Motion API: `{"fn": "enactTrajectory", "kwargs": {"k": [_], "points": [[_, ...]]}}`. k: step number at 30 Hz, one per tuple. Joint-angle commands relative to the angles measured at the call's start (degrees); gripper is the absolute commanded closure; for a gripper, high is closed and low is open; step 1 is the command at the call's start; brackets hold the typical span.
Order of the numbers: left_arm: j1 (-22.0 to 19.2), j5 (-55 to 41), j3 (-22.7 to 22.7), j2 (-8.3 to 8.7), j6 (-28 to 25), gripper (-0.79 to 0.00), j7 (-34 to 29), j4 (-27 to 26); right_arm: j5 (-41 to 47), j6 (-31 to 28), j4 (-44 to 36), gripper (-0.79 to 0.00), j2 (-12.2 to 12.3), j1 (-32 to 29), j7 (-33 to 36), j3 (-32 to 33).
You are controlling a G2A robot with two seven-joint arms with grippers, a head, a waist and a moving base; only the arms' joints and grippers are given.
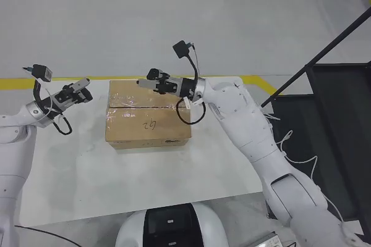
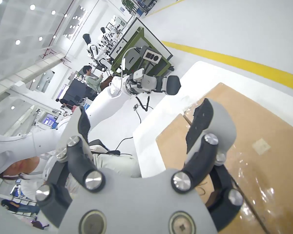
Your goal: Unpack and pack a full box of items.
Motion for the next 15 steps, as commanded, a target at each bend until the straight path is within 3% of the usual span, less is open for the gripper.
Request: {"fn": "enactTrajectory", "kwargs": {"k": [1,7,15], "points": [[-0.8,-1.3,0.3,-0.19,-0.5,-0.785,-0.9,-0.2,1.4,1.7,-3.4,-0.785,1.0,-2.6,3.3,2.9],[-2.8,-5.4,3.3,-1.27,-1.5,-0.785,-4.5,-1.8,-0.2,8.2,-10.6,-0.785,3.4,-9.9,8.7,8.8],[-6.2,-11.4,13.1,-4.77,-1.1,-0.785,-9.5,-0.2,6.6,12.2,-10.3,-0.785,4.0,-14.6,9.7,9.8]]}}
